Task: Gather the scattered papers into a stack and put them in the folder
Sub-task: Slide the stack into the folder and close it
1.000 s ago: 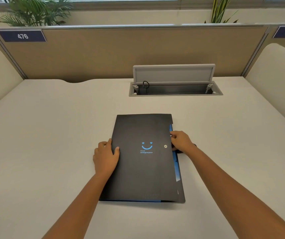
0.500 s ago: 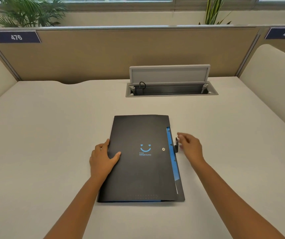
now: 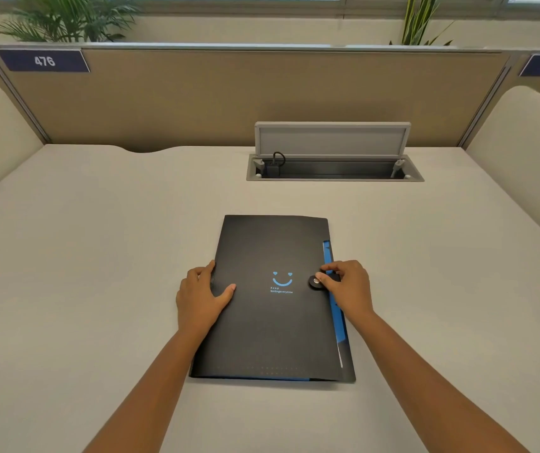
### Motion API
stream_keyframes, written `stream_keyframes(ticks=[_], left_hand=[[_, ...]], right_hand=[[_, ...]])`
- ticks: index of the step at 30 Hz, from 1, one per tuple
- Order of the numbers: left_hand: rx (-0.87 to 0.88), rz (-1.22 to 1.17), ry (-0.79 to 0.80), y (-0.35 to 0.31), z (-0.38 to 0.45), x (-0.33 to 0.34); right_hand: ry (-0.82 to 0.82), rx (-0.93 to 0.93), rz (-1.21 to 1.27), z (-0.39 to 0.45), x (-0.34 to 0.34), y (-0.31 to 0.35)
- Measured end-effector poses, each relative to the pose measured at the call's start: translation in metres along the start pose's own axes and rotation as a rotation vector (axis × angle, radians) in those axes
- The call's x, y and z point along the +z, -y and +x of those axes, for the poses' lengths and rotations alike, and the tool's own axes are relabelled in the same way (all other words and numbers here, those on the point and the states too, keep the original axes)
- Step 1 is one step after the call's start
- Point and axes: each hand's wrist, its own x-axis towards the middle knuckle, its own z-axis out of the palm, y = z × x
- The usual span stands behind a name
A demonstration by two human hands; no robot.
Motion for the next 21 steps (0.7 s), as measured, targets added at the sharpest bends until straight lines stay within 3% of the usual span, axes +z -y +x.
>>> stream_keyframes(ticks=[12, 21], left_hand=[[0.006, -0.006, -0.005, 0.001, 0.0, 0.001], [-0.003, -0.003, 0.006, 0.0, -0.002, -0.001]], right_hand=[[-0.019, 0.0, -0.058, -0.005, 0.004, -0.001], [0.112, 0.004, -0.275, 0.006, 0.002, 0.001]])
